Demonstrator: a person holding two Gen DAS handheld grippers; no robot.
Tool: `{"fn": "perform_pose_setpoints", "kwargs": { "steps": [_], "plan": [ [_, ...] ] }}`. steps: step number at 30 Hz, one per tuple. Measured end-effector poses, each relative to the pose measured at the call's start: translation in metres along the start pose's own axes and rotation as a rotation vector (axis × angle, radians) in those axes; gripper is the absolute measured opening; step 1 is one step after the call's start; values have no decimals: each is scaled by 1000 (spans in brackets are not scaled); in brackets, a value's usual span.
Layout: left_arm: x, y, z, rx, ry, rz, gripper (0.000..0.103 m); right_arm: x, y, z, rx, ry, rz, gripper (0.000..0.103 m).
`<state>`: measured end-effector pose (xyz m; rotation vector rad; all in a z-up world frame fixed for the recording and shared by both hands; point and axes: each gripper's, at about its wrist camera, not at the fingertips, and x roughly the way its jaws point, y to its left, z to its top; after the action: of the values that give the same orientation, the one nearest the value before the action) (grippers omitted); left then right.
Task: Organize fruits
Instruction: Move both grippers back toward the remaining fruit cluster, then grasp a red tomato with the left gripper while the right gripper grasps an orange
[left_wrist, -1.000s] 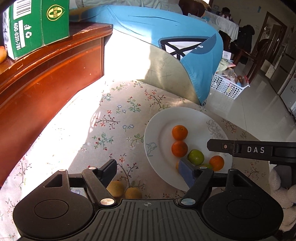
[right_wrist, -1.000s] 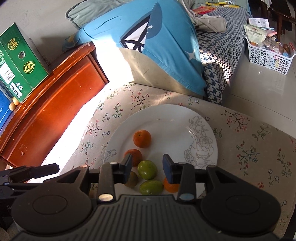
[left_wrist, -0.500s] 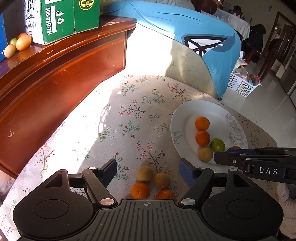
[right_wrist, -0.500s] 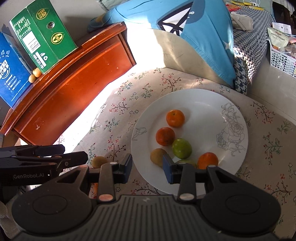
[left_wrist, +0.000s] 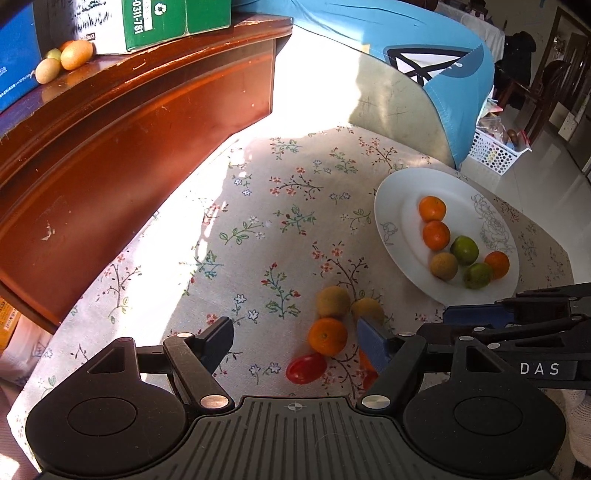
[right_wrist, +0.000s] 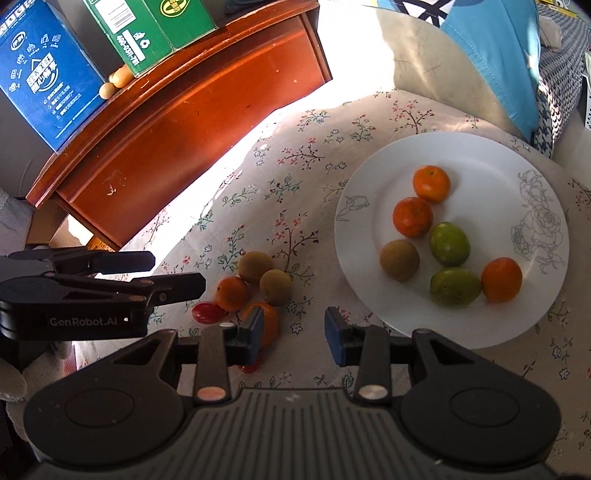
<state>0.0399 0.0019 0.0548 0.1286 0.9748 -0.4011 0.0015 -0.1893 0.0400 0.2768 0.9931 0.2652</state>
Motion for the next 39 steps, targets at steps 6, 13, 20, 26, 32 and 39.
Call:
{"fn": "perform_pose_setpoints", "kwargs": {
  "steps": [6, 13, 20, 26, 32, 39],
  "plan": [
    [2, 7, -11, 36, 13, 15, 74, 8, 5, -1, -3, 21, 13, 38],
    [6, 4, -23, 122, 24, 7, 74, 17, 11, -1, -11, 43, 22, 38],
    [15, -3, -31, 175, 33, -23, 73, 25, 15, -1, -6, 64, 34, 38],
    [20, -7, -35, 206, 26, -47, 70, 30, 20, -2, -16, 76, 25, 38],
    [28, -8, -36, 206, 31, -56, 58, 35, 20, -3, -11, 86, 17, 38],
    [32, -5, -35, 201, 25, -51, 42, 37, 21, -3, -12, 84, 15, 35]
  ]
}}
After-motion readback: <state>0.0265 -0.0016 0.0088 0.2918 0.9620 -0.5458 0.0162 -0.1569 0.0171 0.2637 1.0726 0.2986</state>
